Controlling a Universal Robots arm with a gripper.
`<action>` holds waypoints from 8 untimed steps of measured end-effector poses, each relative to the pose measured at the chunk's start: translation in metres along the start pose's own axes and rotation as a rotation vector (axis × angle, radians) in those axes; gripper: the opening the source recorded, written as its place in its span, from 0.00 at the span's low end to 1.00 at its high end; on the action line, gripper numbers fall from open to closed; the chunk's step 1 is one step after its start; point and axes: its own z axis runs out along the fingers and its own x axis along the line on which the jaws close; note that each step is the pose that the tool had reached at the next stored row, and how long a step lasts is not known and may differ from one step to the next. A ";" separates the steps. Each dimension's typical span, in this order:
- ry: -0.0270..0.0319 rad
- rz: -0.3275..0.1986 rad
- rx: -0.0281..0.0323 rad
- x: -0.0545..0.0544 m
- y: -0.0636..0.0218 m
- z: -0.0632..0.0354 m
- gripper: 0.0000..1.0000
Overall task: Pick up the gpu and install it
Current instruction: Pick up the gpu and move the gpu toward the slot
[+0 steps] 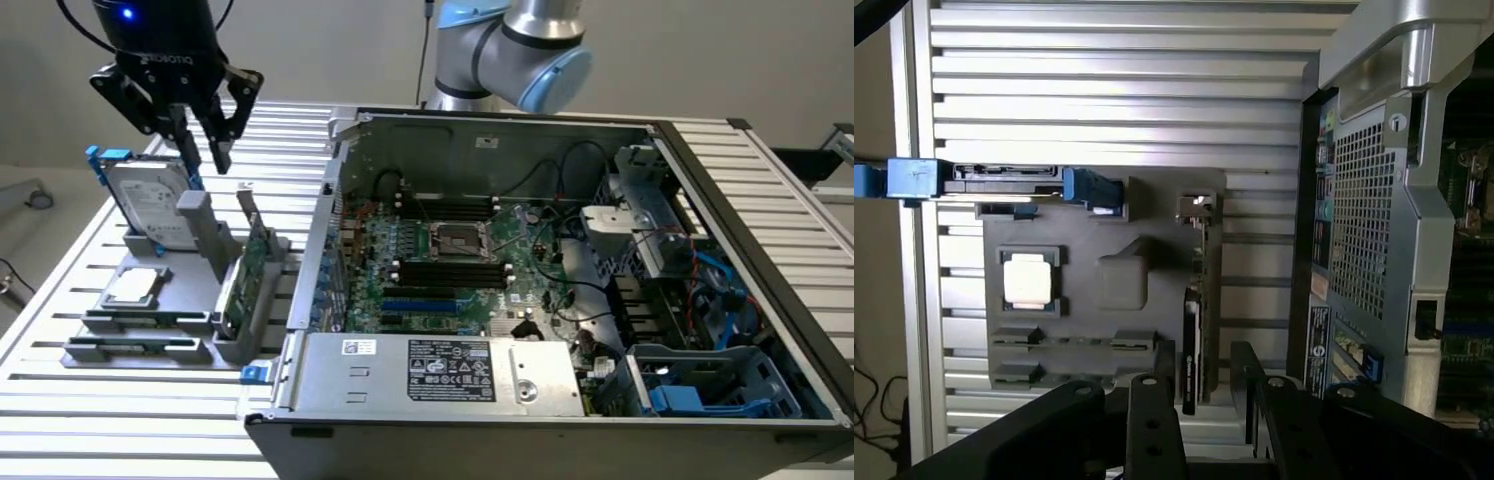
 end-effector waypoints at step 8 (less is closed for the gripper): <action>0.0010 -0.028 0.0007 0.002 -0.0019 0.0145 0.36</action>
